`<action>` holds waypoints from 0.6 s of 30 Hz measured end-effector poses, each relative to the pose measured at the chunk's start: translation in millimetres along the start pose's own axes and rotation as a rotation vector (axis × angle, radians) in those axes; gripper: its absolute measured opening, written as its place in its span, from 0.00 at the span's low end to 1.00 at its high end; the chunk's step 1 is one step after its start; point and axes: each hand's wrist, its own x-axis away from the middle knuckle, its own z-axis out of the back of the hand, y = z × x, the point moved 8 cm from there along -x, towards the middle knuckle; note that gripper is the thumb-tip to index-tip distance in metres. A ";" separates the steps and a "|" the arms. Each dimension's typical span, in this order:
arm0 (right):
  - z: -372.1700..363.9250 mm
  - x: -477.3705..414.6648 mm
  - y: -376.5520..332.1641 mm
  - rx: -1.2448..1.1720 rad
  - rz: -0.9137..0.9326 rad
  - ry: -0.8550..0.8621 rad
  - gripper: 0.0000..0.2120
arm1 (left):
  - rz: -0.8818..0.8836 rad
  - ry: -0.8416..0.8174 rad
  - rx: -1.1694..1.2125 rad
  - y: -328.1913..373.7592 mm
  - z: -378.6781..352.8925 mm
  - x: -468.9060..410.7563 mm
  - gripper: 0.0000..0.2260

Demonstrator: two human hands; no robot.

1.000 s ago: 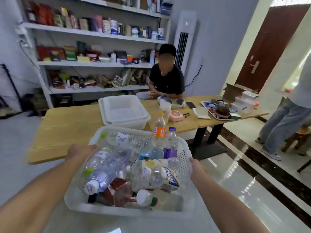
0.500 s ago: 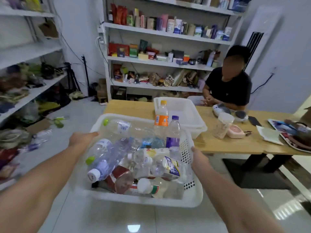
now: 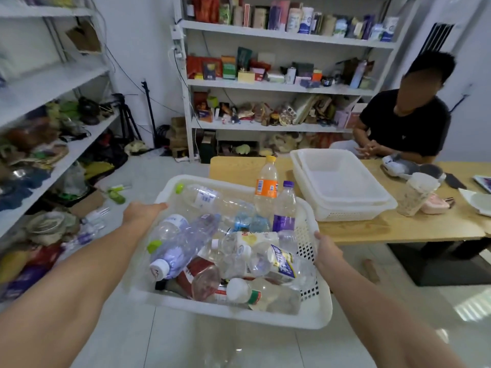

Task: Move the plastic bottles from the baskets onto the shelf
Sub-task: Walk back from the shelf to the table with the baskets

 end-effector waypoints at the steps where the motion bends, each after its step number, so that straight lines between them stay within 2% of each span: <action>1: -11.3 -1.2 3.4 0.004 -0.004 0.019 0.33 | -0.007 -0.008 -0.012 0.9 0.4 -14.5 0.34; 4: -41.4 -16.5 10.5 -0.010 -0.009 0.113 0.33 | -0.011 -0.050 -0.036 0.0 -11.2 -61.3 0.32; 7: -72.3 -39.1 17.6 -0.013 -0.025 0.163 0.25 | -0.037 -0.099 -0.074 4.1 -33.1 -105.8 0.32; 10: -99.6 -60.5 28.3 -0.064 -0.038 0.224 0.25 | -0.061 -0.139 -0.111 12.9 -58.7 -149.7 0.32; 12: -112.8 -74.5 34.7 -0.072 -0.041 0.255 0.26 | -0.068 -0.192 -0.143 18.1 -79.0 -173.9 0.30; 15: -130.0 -92.8 34.1 -0.086 -0.078 0.257 0.32 | -0.067 -0.278 -0.157 35.2 -108.2 -206.0 0.21; 18: -136.3 -95.8 28.1 -0.099 -0.115 0.356 0.37 | -0.075 -0.335 -0.180 53.9 -137.5 -231.8 0.21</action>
